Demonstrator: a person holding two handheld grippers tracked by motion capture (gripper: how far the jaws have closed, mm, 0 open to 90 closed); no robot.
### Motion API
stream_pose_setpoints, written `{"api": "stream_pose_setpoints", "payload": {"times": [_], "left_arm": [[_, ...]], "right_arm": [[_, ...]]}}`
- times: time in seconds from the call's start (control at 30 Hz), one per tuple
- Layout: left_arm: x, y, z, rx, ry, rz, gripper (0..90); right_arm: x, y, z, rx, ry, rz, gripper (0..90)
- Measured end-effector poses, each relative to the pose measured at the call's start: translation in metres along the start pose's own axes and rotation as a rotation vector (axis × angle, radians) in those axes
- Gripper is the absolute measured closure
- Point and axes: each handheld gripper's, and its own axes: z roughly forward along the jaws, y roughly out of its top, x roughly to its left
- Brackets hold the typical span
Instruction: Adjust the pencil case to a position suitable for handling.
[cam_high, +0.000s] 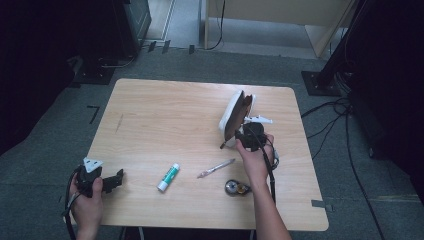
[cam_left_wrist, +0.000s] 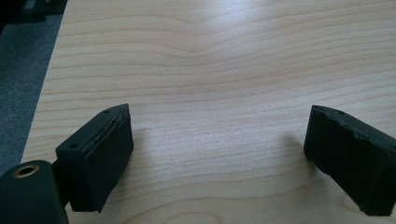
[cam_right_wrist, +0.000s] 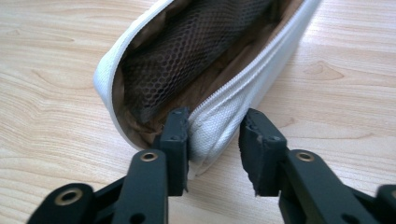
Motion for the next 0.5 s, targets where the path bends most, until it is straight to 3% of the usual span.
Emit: {"api": "stream_pose_setpoints", "payload": {"times": [0.3,0.5], "left_arm": [[0.0,0.0,0.0,0.0,0.0,0.0,8.5],[0.0,0.0,0.0,0.0,0.0,0.0,8.4]], "right_arm": [[-0.0032,0.0004,0.0043,-0.038,-0.007,0.012,76.3],[0.0017,0.0014,0.0072,-0.058,0.028,-0.007,79.9]]}}
